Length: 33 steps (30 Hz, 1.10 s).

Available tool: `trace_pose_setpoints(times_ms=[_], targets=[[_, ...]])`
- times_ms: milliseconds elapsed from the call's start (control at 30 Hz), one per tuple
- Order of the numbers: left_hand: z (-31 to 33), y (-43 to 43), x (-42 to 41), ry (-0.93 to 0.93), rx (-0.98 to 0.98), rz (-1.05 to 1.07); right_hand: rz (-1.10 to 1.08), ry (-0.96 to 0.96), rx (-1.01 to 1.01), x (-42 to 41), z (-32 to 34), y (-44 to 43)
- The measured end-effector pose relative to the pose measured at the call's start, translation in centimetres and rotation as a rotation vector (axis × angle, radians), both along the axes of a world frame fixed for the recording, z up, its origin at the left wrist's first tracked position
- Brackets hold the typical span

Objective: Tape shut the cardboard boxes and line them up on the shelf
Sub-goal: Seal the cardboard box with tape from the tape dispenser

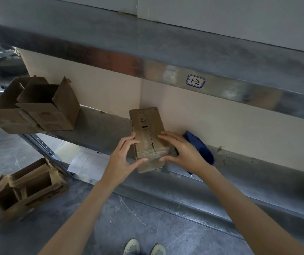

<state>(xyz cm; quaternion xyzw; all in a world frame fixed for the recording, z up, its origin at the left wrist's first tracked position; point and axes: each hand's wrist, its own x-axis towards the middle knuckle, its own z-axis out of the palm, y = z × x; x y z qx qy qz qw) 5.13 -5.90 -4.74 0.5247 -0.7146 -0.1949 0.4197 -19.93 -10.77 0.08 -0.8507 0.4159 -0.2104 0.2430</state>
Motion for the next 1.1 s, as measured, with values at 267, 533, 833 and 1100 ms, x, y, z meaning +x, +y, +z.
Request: trace_pose_setpoints(times_ms=[267, 533, 833, 1100], targets=[[-0.5, -0.1, 0.0, -0.032, -0.027, 0.015, -0.027, -0.112, 0.003, 0.2, -0.2, -0.1], [-0.5, 0.1, -0.7, 0.027, -0.017, 0.05, -0.06, -0.214, 0.007, 0.7, -0.8, -0.1], [-0.2, 0.0, -0.3, 0.039, 0.016, 0.026, -0.005, -0.171, 0.092, -0.1, -0.3, -0.4], [0.9, 0.6, -3.6, 0.128, -0.001, 0.229, -0.174, -0.187, -0.028, 2.1, -0.4, 0.8]])
